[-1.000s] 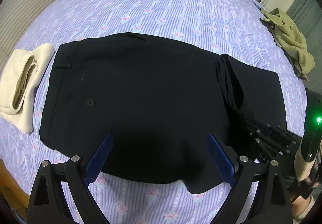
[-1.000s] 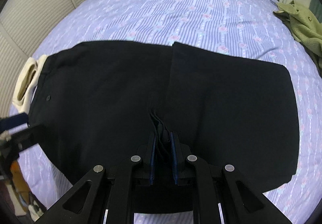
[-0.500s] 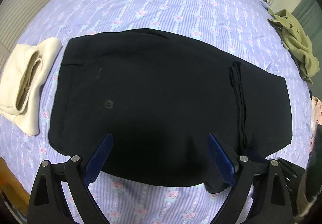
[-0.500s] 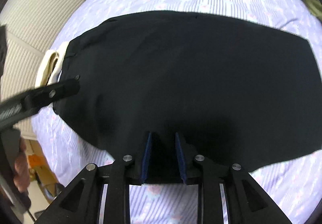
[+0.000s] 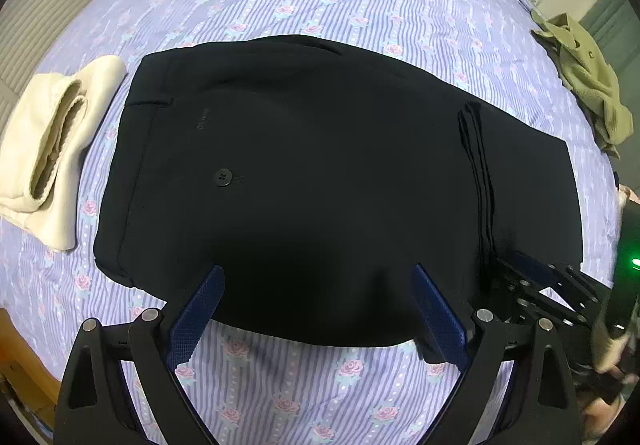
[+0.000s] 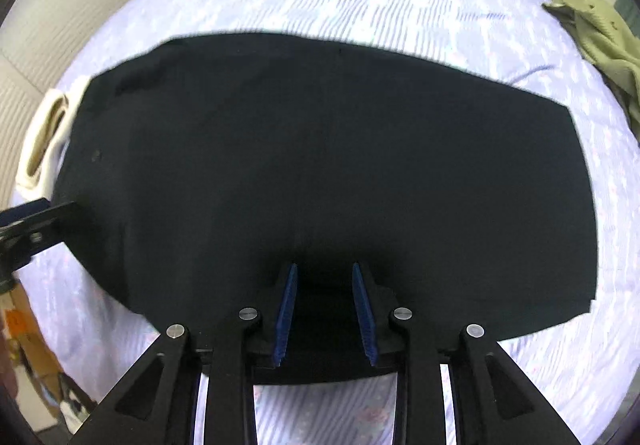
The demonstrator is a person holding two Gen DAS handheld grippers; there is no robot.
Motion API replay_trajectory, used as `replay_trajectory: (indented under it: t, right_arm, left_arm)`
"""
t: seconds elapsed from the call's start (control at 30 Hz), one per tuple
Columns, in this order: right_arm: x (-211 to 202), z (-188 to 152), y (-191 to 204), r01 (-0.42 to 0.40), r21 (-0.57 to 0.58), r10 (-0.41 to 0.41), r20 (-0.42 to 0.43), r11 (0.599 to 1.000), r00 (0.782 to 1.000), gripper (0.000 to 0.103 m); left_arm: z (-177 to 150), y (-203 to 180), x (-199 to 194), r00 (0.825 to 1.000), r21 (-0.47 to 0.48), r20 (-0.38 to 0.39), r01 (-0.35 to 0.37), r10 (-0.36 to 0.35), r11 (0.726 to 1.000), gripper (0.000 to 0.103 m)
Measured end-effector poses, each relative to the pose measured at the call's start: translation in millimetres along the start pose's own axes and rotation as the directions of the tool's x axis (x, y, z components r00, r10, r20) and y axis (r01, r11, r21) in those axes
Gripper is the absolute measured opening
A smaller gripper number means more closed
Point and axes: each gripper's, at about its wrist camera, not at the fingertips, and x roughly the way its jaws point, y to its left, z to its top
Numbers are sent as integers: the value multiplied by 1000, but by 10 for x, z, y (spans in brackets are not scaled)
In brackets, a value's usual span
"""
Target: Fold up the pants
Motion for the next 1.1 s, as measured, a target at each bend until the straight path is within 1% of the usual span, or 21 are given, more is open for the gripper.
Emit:
replay_trajectory:
  t: [0.07, 0.13, 0.17, 0.27, 0.33, 0.37, 0.43, 0.47, 0.53, 0.67, 0.77, 0.8, 0.83, 0.87, 0.9, 0.93, 0.97, 1.03, 1.1]
  right_arm:
    - [130, 30, 24, 30, -7, -30, -26, 1000, 999, 30]
    - [223, 57, -2, 32, 5, -31, -42, 999, 999, 29]
    - [254, 68, -15, 21, 14, -21, -43, 1000, 999, 20]
    - [233, 77, 20, 33, 1, -33, -32, 999, 999, 10]
    - [107, 78, 43, 39, -7, -39, -1, 999, 999, 9]
    - [-2, 73, 40, 18, 3, -18, 20, 1000, 1000, 9]
    - [-126, 48, 47, -20, 9, 20, 33, 1000, 999, 9]
    - [-157, 30, 51, -25, -2, 25, 34, 1000, 999, 9]
    - [-120, 17, 88, -8, -33, 9, 29, 999, 1000, 9]
    - [64, 52, 157, -33, 14, 34, -22, 999, 999, 9]
    - [141, 90, 204, -30, 8, 31, -35, 1000, 999, 9]
    - [158, 99, 221, -27, 2, 28, -38, 1000, 999, 9]
    - [171, 88, 255, -33, 1, 33, -47, 999, 998, 13]
    - [162, 48, 323, -43, 7, 43, -54, 999, 998, 14]
    - [180, 85, 400, -50, 10, 50, -63, 999, 997, 17]
    - [170, 97, 456, -58, 6, 58, -66, 998, 996, 28]
    - [138, 116, 521, -64, -4, 63, -61, 998, 996, 35]
    - [55, 185, 665, -60, -17, 59, -48, 998, 997, 37]
    - [-89, 223, 803, -73, -16, 73, -32, 997, 997, 41]
  left_arm:
    - [8, -10, -5, 1000, 10, 1, 1, -1, 1000, 95]
    - [20, -13, -7, 1000, 17, 2, 1, -1, 1000, 95]
    - [26, -7, -4, 1000, 18, 2, 1, -1, 1000, 95]
    - [41, 12, -4, 1000, 11, 1, 3, -3, 1000, 95]
    - [49, 31, -11, 1000, 3, 5, 3, -3, 1000, 95]
    - [48, 45, -13, 1000, 0, 6, 3, -3, 1000, 95]
    - [40, 67, -4, 1000, -3, 4, 4, -4, 1000, 95]
    - [33, 83, 8, 1000, -6, 2, 0, 0, 1000, 95]
    - [29, 96, 39, 1000, -12, -10, -5, 5, 1000, 95]
    - [15, 114, 35, 1000, -18, -7, -13, 13, 1000, 95]
    - [0, 165, 32, 1000, -26, -7, -24, 24, 999, 95]
    - [-3, 183, 32, 1000, -31, -8, -26, 26, 999, 95]
    - [-6, 220, 29, 1000, -39, -9, -30, 29, 999, 95]
    - [-10, 243, 22, 999, -43, -9, -31, 31, 999, 95]
    - [-14, 270, 15, 999, -47, -7, -32, 32, 998, 95]
    - [-20, 313, -1, 999, -50, -6, -37, 36, 998, 95]
    - [-24, 342, -9, 999, -50, -5, -38, 38, 998, 95]
    - [-44, 434, -50, 999, -51, 0, -38, 38, 998, 95]
    - [-70, 524, -91, 999, -53, 6, -36, 36, 998, 95]
